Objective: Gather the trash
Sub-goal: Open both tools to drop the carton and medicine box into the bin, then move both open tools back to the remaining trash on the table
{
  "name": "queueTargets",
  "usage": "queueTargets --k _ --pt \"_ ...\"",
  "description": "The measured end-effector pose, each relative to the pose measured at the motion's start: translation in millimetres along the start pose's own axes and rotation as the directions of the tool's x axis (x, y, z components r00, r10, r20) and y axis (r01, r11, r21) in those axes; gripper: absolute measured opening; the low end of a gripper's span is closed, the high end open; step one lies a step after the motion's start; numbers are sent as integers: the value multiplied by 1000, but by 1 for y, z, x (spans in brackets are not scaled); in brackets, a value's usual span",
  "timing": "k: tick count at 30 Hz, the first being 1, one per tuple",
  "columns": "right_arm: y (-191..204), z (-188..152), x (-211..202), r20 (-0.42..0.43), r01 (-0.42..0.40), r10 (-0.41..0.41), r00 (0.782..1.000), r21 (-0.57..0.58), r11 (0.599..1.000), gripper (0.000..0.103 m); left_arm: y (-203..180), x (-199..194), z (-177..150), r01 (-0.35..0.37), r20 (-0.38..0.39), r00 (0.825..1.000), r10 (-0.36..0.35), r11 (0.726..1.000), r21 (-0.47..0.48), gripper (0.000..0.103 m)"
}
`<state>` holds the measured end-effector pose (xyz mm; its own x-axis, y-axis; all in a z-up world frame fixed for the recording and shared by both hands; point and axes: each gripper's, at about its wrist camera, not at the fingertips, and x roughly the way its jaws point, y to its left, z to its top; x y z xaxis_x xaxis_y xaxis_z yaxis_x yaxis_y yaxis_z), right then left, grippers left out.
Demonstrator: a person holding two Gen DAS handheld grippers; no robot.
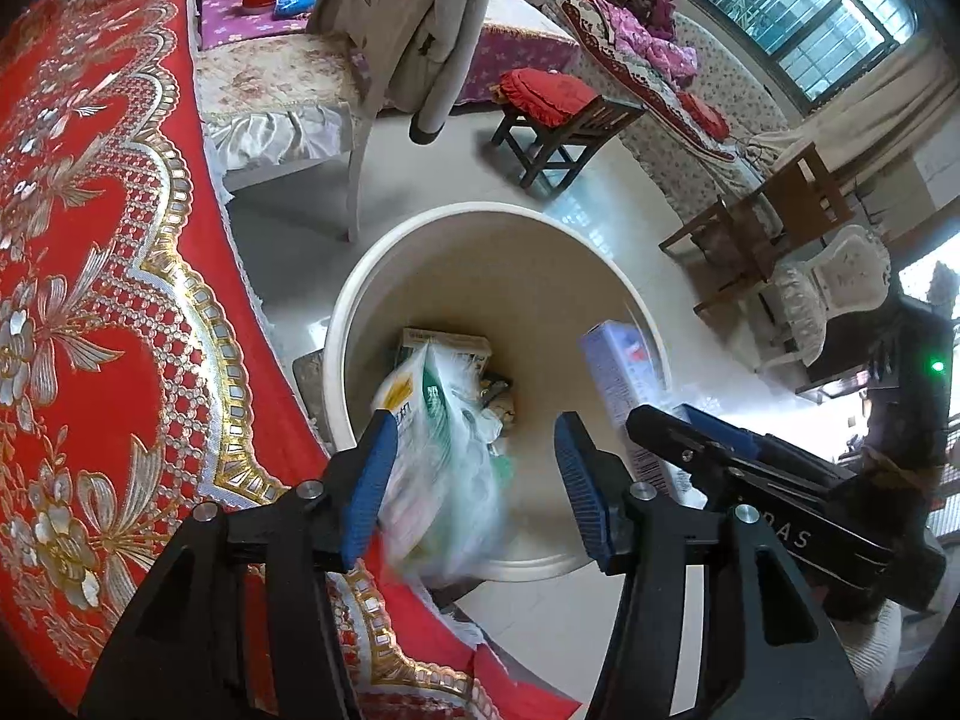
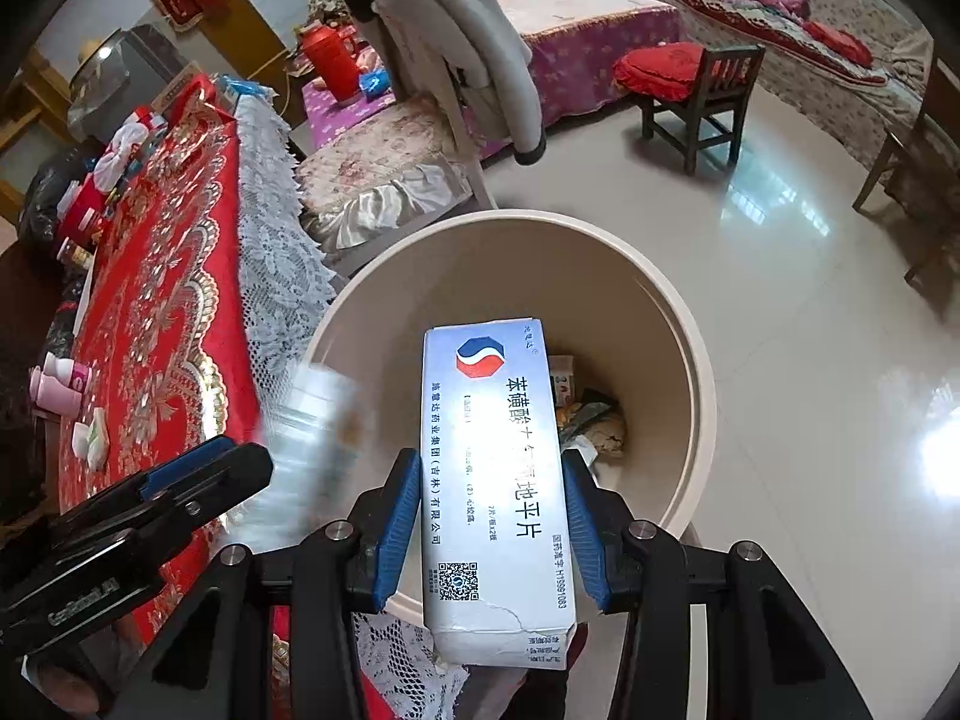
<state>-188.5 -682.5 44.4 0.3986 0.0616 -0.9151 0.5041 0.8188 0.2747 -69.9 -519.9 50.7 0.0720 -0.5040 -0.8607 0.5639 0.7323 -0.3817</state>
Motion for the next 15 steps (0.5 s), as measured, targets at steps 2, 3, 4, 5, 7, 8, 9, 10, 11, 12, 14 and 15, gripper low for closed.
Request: queueTargets --k 2,3,4,5,7,8,9,10,11,12,14,15 --pt "0 -1 -1 0 2 -2 1000 4 1000 48 1 -2 -1 -2 3 1000 2 1000 0 53" --pt "0 -1 -1 0 3 -3 1000 4 1000 48 2 -3 -1 -4 4 1000 4 1000 -1 53" --pt "-1 -1 -1 0 1 -1 1000 3 1000 48 3 -3 -2 -5 5 1000 5 1000 -2 53" --pt "0 -1 -2 0 1 -1 1000 1 1000 48 5 -5 -3 -6 6 1000 6 1000 -5 53" --pt "1 -2 -2 1 -2 2 1000 -1 1000 48 7 -7 -4 -9 10 1000 9 1000 -8 53" --pt "2 -2 -2 1 -3 3 1000 -2 1000 48 8 -9 -4 -13 13 1000 13 1000 -9 53" --pt "4 -3 -2 0 -5 5 1000 -4 1000 48 10 -12 -4 -18 19 1000 18 1000 -10 53" --pt "6 -3 -2 -2 -7 7 1000 -7 1000 48 11 -14 -5 -22 25 999 22 1000 -10 53" --pt "8 -3 -2 -3 -9 9 1000 -12 1000 48 12 -16 -6 -26 30 999 26 1000 -11 53" --pt "11 -3 -2 -3 -11 11 1000 -16 1000 48 15 -19 -6 -33 37 999 33 999 -13 53" --pt "18 -3 -1 -5 -16 16 1000 -27 1000 48 19 -24 -8 -44 48 998 45 999 -19 53" --pt "21 -3 -1 -5 -18 18 1000 -31 999 48 21 -27 -10 -52 54 997 53 998 -24 53"
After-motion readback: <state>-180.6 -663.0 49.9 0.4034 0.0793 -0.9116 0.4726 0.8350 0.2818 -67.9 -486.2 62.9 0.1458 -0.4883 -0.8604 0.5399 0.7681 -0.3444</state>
